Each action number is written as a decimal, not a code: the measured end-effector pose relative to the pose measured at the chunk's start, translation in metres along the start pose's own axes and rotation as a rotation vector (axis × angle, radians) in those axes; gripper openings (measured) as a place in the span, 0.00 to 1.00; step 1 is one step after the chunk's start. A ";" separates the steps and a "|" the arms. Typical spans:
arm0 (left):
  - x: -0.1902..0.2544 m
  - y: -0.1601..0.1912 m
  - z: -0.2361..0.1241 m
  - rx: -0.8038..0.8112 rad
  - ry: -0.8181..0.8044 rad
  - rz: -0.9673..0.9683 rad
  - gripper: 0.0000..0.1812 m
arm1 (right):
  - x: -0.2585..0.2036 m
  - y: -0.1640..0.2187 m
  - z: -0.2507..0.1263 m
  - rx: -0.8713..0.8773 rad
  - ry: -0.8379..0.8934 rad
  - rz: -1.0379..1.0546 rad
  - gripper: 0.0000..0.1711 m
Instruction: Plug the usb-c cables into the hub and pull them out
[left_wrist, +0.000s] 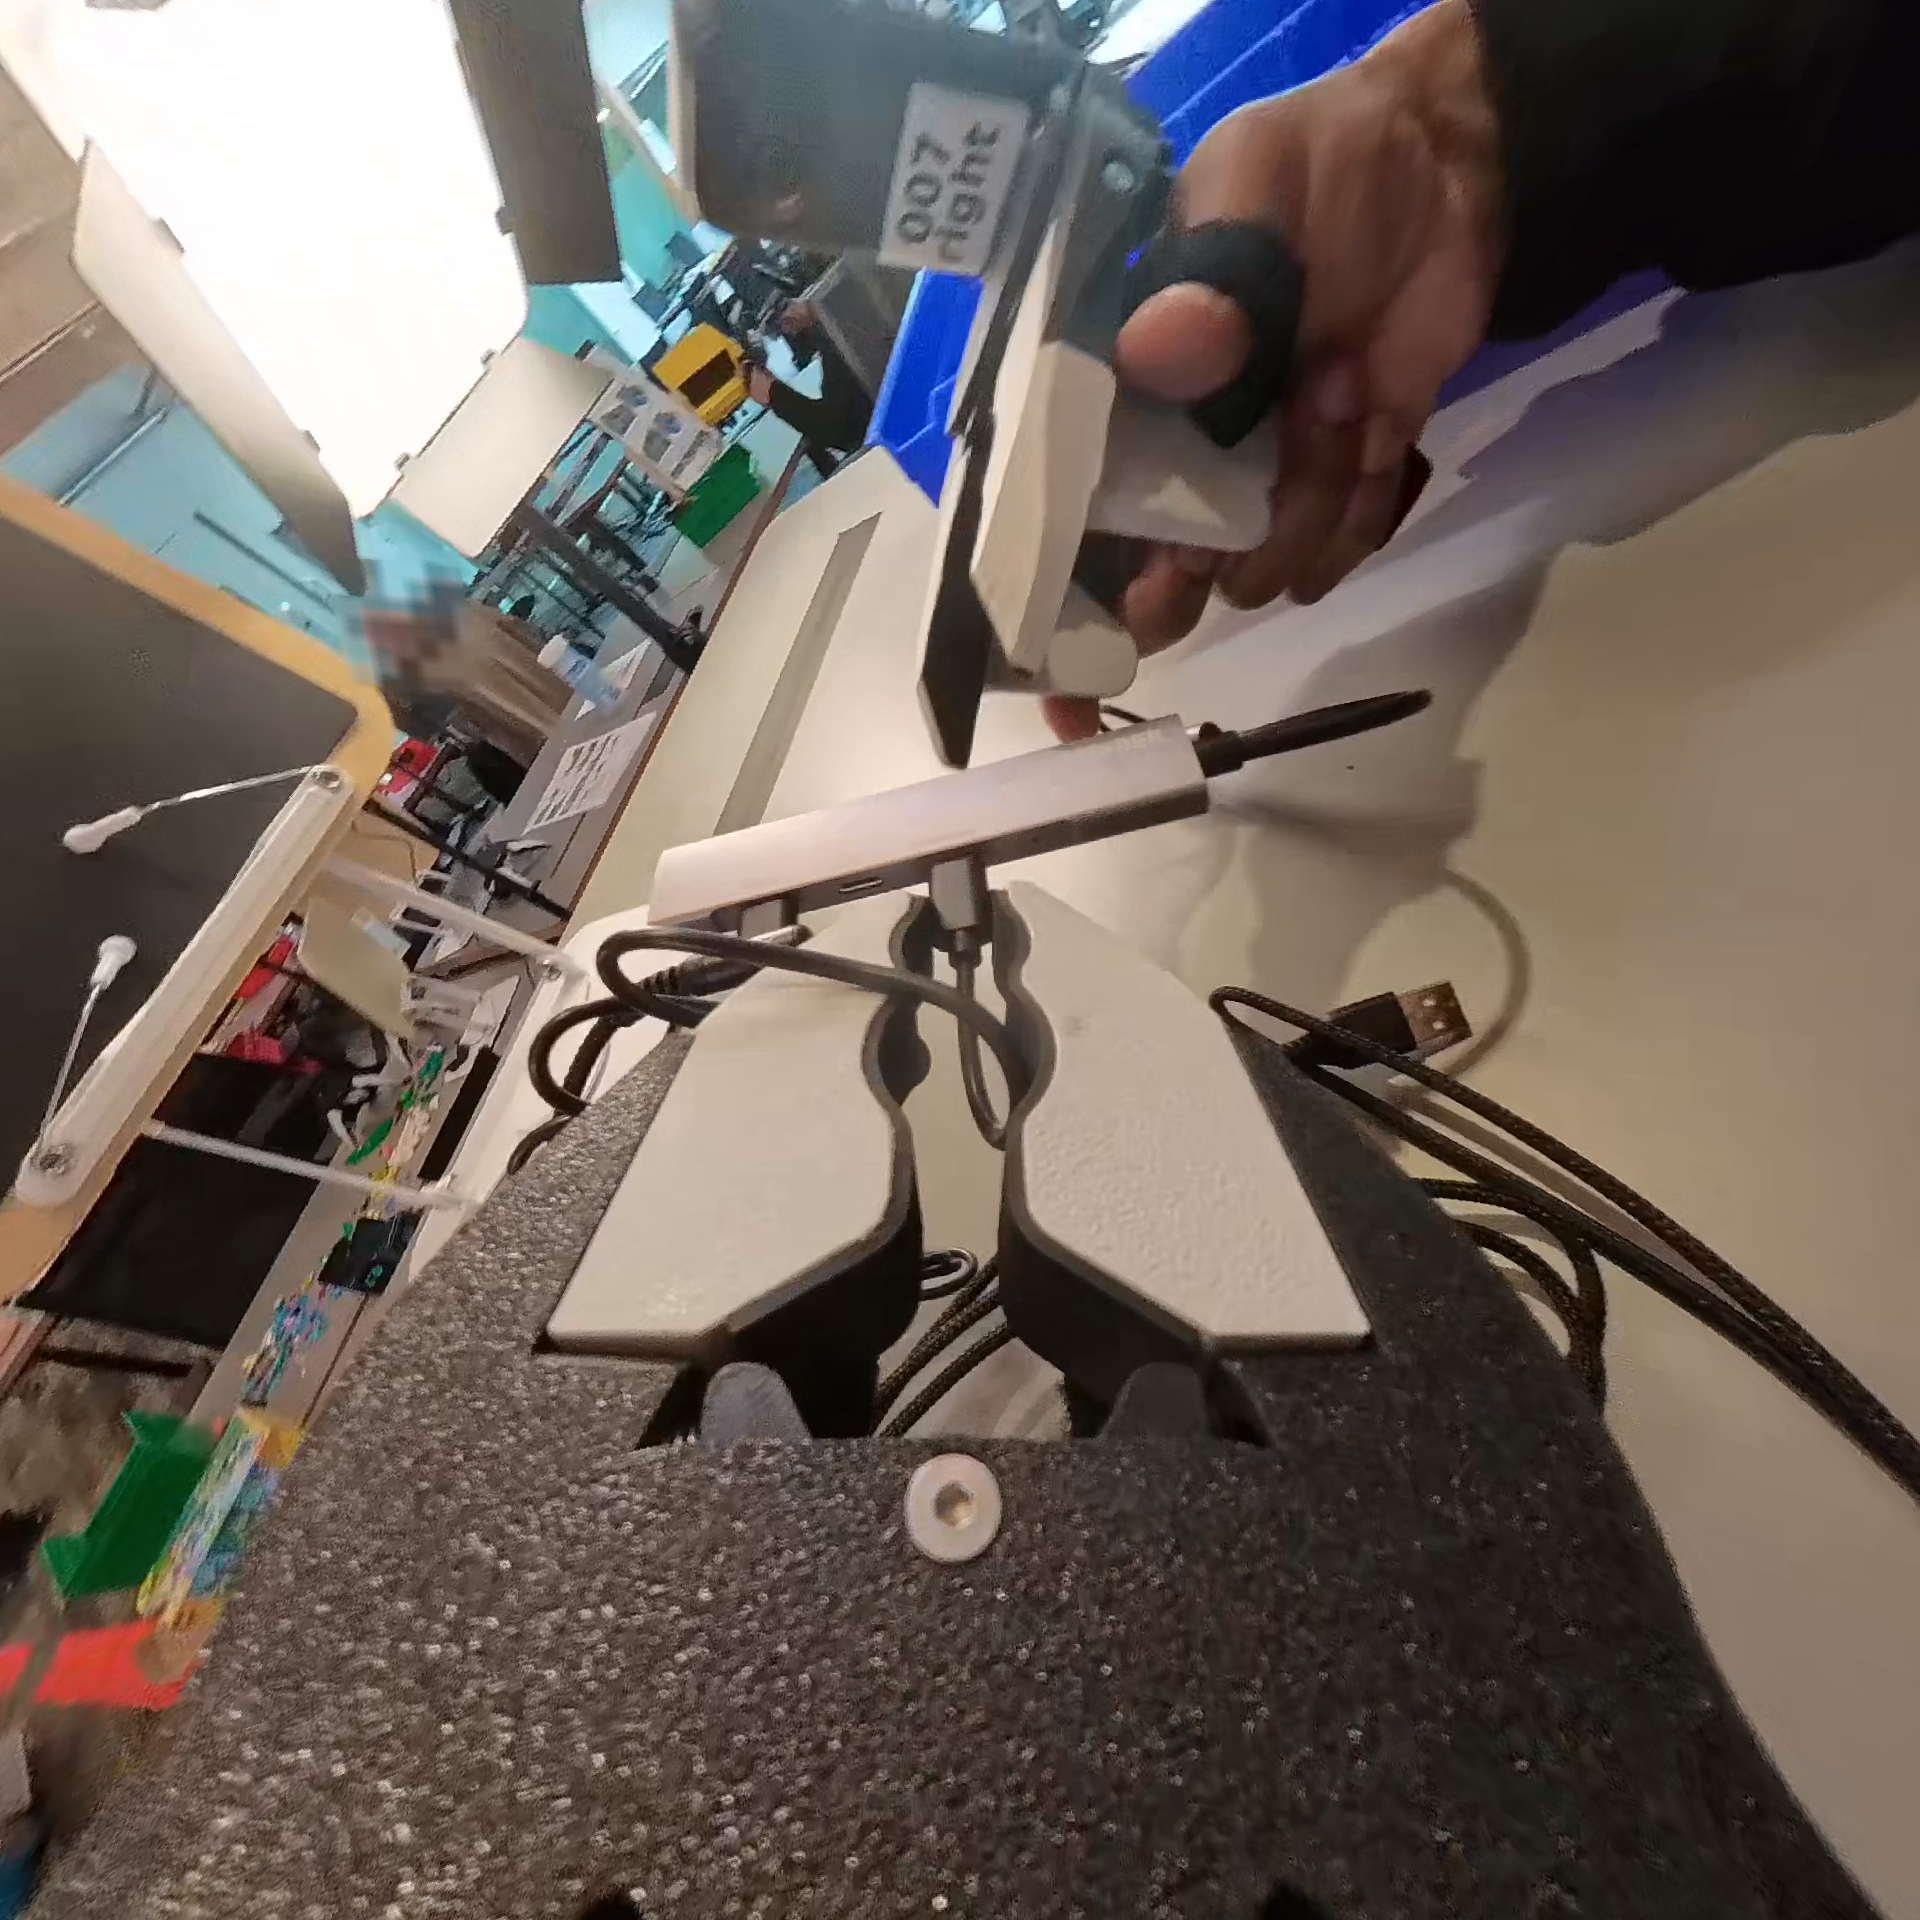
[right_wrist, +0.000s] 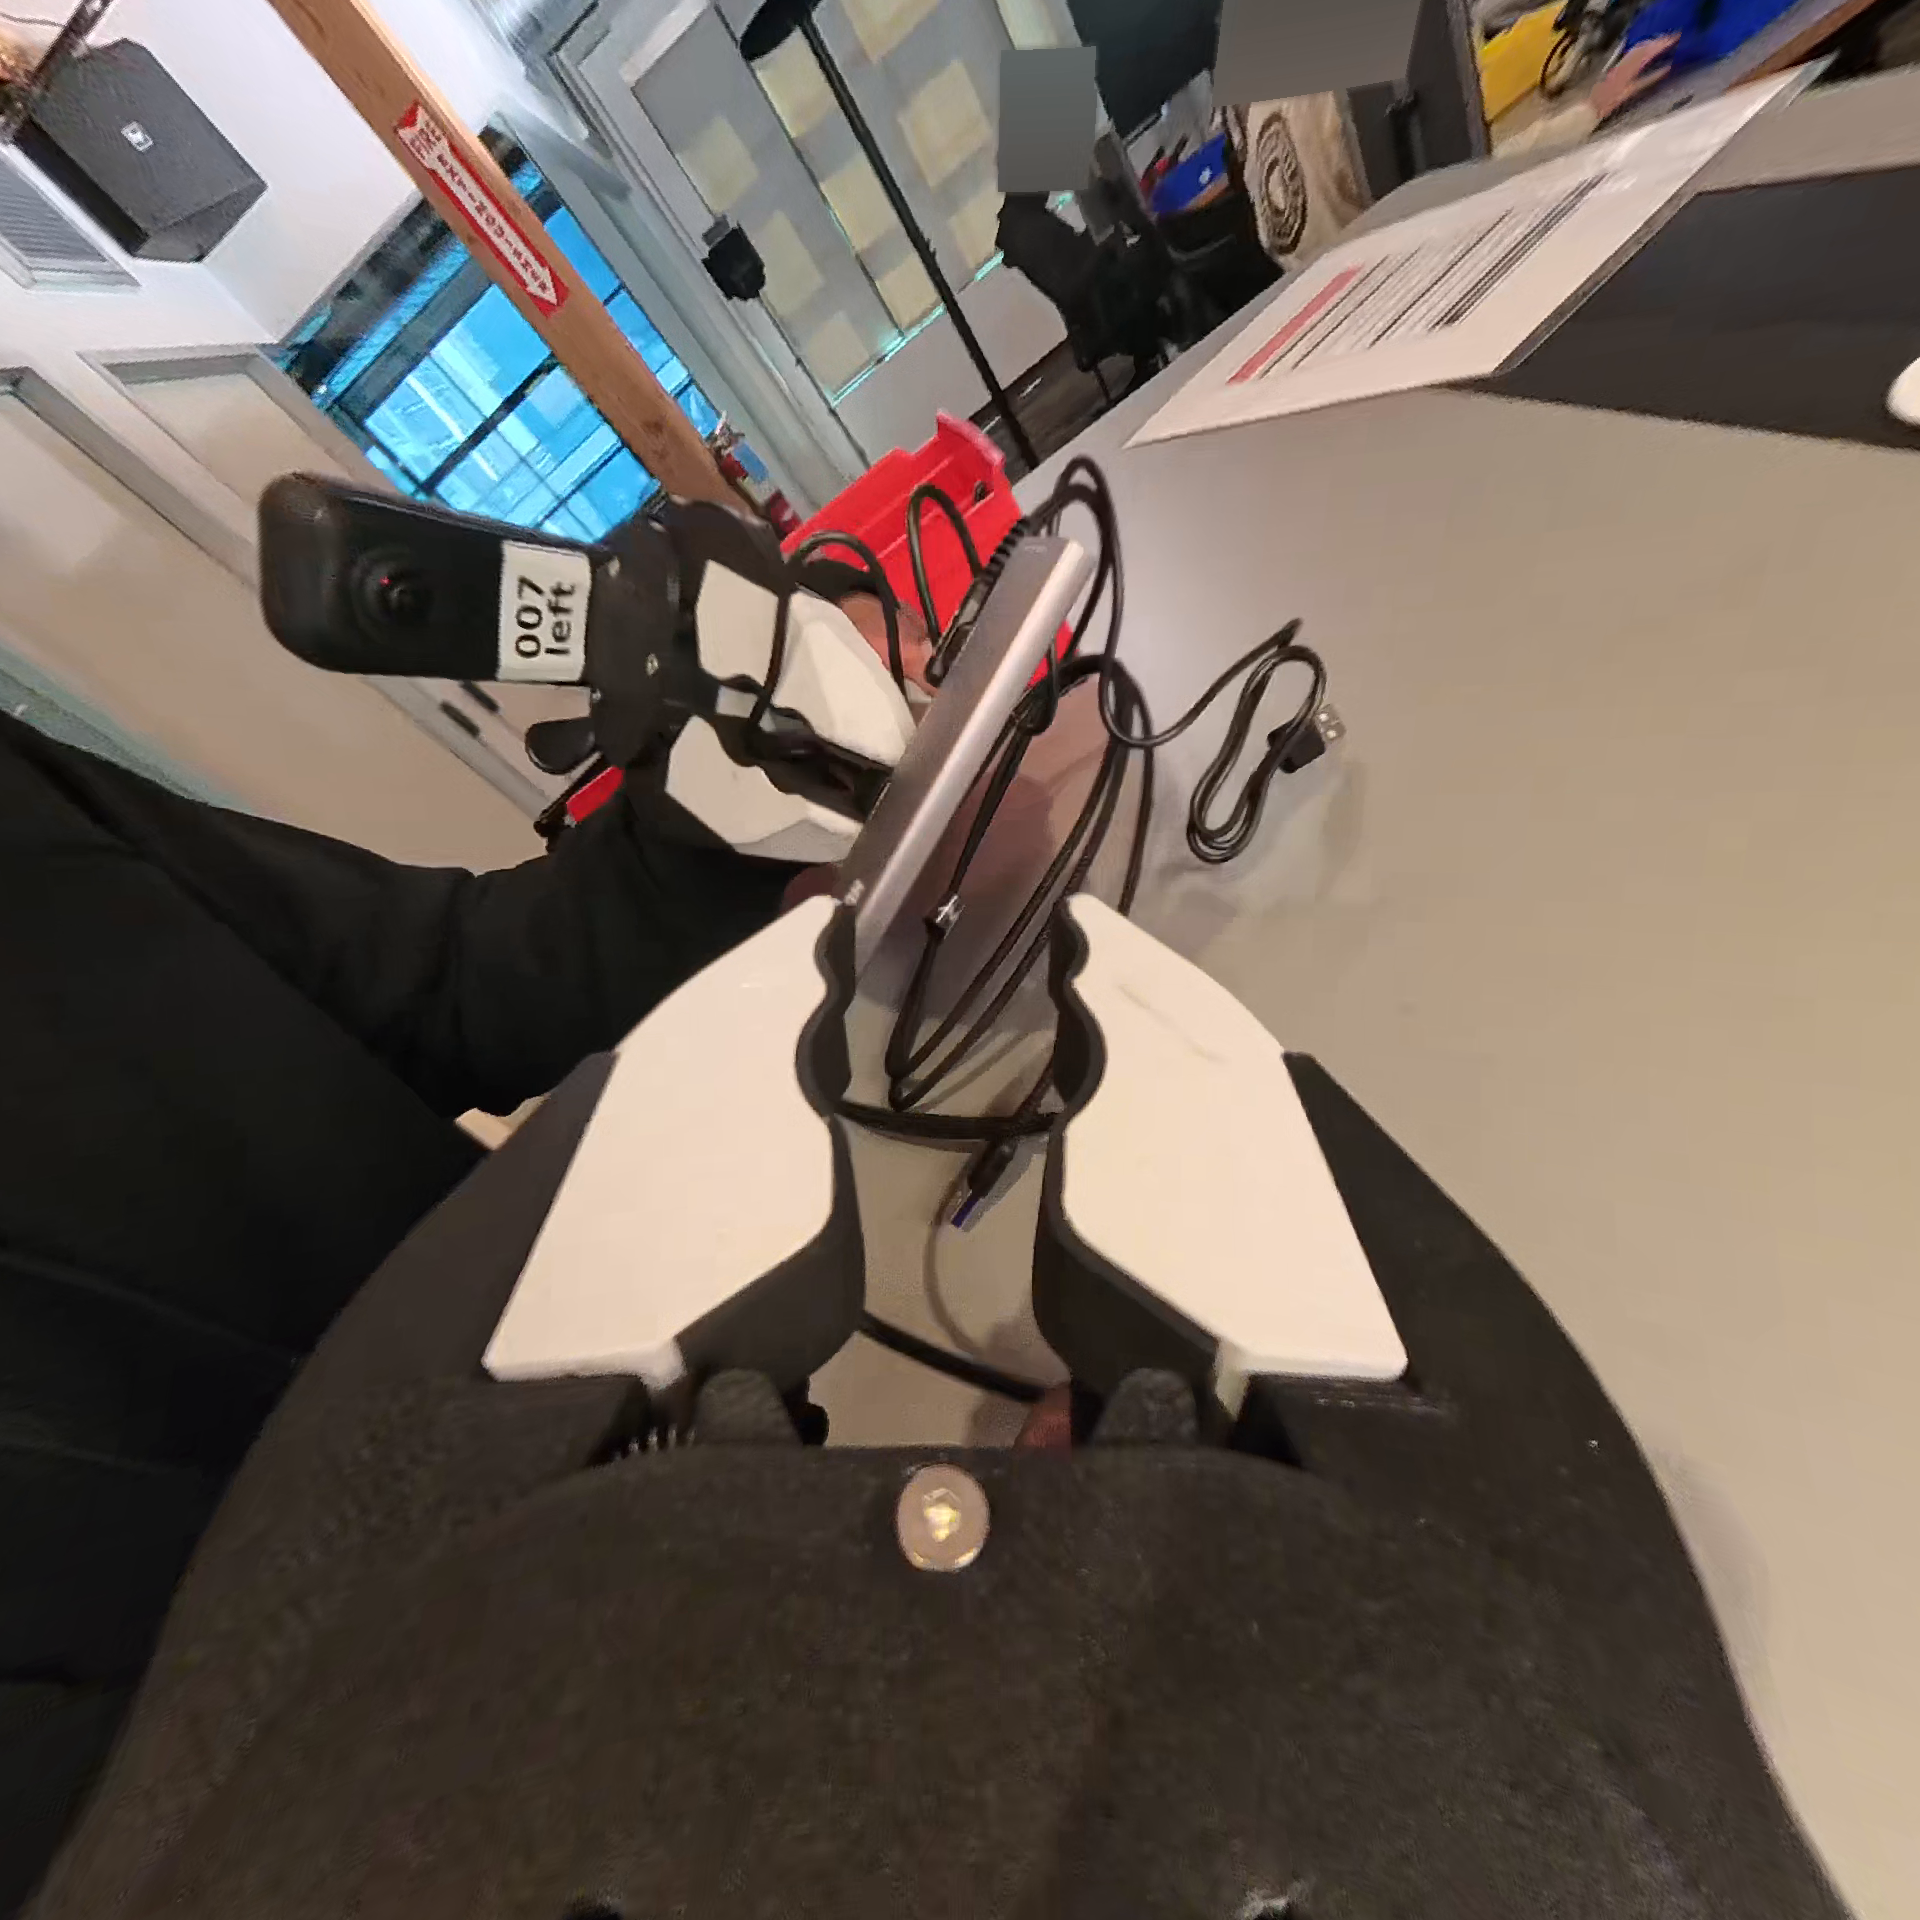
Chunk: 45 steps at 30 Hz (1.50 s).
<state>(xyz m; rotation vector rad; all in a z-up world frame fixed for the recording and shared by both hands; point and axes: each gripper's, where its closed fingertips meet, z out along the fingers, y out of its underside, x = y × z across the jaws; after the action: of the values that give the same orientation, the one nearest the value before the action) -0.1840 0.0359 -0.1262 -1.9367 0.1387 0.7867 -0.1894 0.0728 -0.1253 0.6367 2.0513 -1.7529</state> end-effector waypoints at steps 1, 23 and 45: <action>0.004 -0.002 0.001 0.003 0.018 0.014 0.06 | -0.002 0.004 0.003 -0.019 -0.019 0.010 0.20; 0.041 0.005 0.019 -0.016 0.178 0.024 0.06 | -0.014 0.046 0.017 -0.195 -0.187 0.139 0.05; 0.046 0.012 0.023 0.012 0.236 -0.097 0.06 | -0.003 0.044 0.022 -0.167 -0.136 0.172 0.15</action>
<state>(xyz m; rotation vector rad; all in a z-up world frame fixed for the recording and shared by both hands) -0.1635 0.0599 -0.1693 -2.0045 0.1895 0.4912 -0.1625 0.0559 -0.1633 0.6052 1.9624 -1.4699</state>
